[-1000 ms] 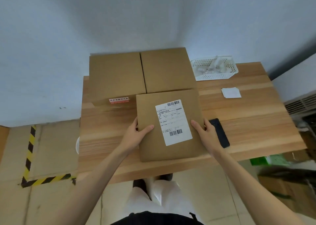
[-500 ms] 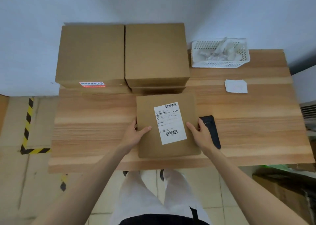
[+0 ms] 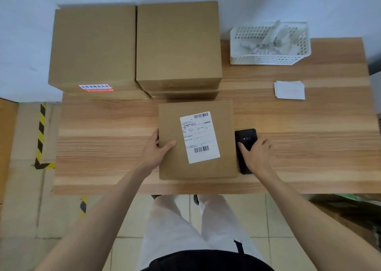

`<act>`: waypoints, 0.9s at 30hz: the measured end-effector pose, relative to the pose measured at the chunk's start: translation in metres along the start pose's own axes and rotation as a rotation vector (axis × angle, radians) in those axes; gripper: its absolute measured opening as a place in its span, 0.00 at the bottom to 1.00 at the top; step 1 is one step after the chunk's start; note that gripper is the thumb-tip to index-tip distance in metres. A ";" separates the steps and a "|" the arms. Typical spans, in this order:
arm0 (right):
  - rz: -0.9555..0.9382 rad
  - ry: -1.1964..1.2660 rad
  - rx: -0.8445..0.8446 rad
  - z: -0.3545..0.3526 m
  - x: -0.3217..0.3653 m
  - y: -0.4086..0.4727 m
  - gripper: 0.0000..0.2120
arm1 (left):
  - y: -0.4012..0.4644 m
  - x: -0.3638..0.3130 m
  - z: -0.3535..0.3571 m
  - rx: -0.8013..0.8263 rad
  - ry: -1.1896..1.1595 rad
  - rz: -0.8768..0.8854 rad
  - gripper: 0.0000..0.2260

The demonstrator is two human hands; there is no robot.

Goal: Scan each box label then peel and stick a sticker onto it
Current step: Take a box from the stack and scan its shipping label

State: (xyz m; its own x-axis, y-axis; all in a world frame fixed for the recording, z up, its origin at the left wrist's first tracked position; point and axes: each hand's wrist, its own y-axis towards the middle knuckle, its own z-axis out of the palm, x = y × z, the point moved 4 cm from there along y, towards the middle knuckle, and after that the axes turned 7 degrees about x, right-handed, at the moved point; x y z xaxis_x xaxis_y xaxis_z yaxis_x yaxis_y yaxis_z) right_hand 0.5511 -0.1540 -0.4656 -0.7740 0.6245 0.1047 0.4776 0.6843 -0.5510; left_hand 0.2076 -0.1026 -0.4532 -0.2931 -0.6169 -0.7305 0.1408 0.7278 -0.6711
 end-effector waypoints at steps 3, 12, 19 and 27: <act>-0.008 -0.130 0.031 0.015 -0.004 0.000 0.43 | -0.001 0.000 0.001 -0.011 -0.016 0.001 0.32; -0.010 -0.226 0.020 0.030 0.005 -0.001 0.41 | 0.000 0.002 0.000 -0.034 -0.040 0.003 0.32; -0.009 0.009 0.008 0.005 -0.003 0.002 0.39 | 0.001 0.002 0.000 -0.033 -0.048 0.004 0.33; -0.076 0.187 0.176 -0.074 0.010 -0.042 0.25 | -0.002 -0.006 0.004 -0.030 -0.049 0.017 0.33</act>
State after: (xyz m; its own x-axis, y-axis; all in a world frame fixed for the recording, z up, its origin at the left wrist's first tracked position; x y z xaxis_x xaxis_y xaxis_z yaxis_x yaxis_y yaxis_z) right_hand 0.5536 -0.1488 -0.3802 -0.7065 0.6440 0.2935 0.3288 0.6659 -0.6697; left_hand 0.2129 -0.1014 -0.4476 -0.2437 -0.6177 -0.7478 0.1169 0.7467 -0.6548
